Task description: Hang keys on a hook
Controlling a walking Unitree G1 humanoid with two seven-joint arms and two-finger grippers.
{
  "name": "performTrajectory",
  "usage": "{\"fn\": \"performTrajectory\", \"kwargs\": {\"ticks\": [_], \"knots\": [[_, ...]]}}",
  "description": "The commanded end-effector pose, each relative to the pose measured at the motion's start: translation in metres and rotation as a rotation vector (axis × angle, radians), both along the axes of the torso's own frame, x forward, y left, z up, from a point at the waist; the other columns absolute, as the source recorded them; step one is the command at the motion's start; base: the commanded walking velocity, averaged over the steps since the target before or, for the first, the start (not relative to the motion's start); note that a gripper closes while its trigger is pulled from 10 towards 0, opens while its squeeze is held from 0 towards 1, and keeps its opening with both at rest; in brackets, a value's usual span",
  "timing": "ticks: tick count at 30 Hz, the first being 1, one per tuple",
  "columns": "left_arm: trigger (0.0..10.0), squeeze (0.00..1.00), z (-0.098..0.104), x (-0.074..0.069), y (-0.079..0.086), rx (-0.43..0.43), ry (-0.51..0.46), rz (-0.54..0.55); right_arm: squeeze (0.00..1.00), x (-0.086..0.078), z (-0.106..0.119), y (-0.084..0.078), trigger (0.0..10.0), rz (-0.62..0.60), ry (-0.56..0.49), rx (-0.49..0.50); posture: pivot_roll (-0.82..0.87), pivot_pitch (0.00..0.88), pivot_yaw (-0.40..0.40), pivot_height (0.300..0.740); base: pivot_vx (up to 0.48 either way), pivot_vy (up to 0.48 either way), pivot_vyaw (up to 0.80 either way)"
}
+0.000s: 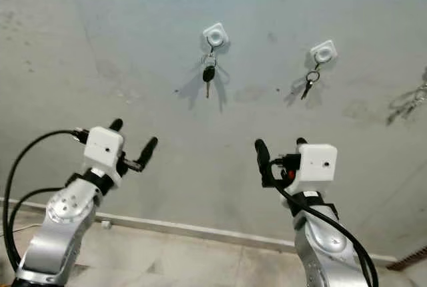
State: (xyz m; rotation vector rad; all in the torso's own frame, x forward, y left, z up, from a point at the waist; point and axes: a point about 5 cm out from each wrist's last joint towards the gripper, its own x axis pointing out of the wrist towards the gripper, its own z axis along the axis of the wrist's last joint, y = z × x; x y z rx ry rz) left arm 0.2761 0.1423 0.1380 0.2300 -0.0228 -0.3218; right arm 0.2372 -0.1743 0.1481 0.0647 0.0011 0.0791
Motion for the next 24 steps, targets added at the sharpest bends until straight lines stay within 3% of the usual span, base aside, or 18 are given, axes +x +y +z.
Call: {"fn": "performTrajectory", "kwargs": {"ticks": [1,24], "knots": [[10.0,0.00,0.0037,0.0005,0.0016,0.004,-0.010,-0.003,0.00,0.0006,0.0029,0.0001,10.0,0.002,-0.010,0.003,0.16,0.000,-0.042,0.740,-0.255,0.000,0.00],[10.0,0.00,0.0041,0.0010,-0.0014,-0.001,-0.007,-0.013,0.00,0.0008,0.0017,-0.0089,10.0,-0.009,-0.006,-0.023,0.15,0.000,-0.038,0.740,-0.258,0.000,0.00]]}}
